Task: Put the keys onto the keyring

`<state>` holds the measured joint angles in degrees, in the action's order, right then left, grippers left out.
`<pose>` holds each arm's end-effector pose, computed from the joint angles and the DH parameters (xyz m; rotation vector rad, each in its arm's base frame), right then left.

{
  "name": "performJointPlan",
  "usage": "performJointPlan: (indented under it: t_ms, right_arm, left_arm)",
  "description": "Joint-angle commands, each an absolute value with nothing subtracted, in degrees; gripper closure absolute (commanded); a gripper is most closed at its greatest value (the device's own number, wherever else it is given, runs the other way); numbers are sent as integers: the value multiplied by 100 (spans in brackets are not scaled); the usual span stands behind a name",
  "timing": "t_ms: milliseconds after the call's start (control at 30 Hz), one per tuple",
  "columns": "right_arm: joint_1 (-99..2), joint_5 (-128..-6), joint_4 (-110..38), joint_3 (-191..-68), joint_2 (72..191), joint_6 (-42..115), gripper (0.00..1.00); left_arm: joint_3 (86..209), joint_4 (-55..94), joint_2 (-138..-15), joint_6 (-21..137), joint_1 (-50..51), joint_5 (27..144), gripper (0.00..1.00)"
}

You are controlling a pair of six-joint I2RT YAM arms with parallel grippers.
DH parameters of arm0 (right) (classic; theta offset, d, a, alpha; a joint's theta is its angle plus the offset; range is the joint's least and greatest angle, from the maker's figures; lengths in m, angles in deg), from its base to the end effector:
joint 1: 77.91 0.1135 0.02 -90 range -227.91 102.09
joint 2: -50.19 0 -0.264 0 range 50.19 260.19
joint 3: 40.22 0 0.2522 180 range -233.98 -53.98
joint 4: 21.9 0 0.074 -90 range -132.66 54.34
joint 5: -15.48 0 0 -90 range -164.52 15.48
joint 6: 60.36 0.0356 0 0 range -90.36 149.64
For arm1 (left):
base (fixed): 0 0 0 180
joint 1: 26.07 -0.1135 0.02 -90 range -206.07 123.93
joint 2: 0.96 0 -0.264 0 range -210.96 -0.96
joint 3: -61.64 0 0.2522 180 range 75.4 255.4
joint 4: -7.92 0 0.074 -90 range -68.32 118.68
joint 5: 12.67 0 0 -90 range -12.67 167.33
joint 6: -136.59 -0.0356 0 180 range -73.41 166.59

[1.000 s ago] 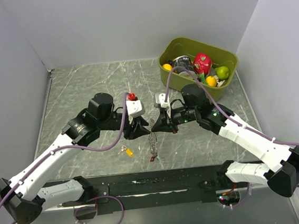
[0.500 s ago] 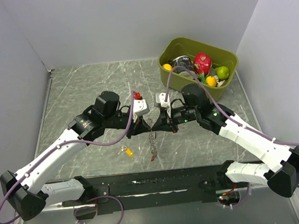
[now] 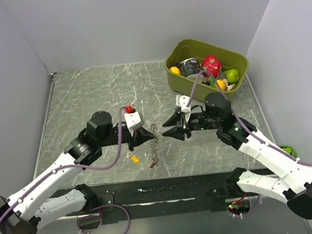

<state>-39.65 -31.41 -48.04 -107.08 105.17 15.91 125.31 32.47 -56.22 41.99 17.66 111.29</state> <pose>0.1516 0.1505 0.3570 -1.2705 1.3591 0.9803 0.1441 -0.1654 0.3385 1.1627 1.5379 -1.0136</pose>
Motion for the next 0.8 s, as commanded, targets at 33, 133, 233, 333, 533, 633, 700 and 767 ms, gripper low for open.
performJointPlan:
  t_ms: [33,133,233,333,533,633,700,767]
  right_arm:
    - [-4258,-2752,-4050,-10575,10319,1927,43]
    - [-4267,-2531,-4032,-10609,10459,1901,33]
    - [-4267,-2215,-4050,-10706,10600,1840,28]
    - [-4267,-1960,-3945,-10689,10662,1866,33]
    - [-4267,-1599,-3953,-10803,10837,1857,57]
    - [-4258,-1555,-4023,-10821,10899,1839,67]
    - [-4267,-1572,-3988,-10812,10908,1839,75]
    - [-4267,-1555,-4023,-10821,10908,1839,83]
  left_arm:
    - [11865,1010,-4939,4923,1779,11038,99]
    - [11478,324,-4755,5125,1779,11081,99]
    - [11258,-116,-4693,5257,1770,11292,99]
    - [11222,-231,-4701,5301,1779,11389,99]
    - [11275,-328,-4815,5345,1770,11565,99]
    - [11354,-311,-4895,5362,1779,11661,99]
    - [11389,-284,-4912,5354,1779,11688,99]
    - [11398,-267,-4912,5336,1770,11697,99]
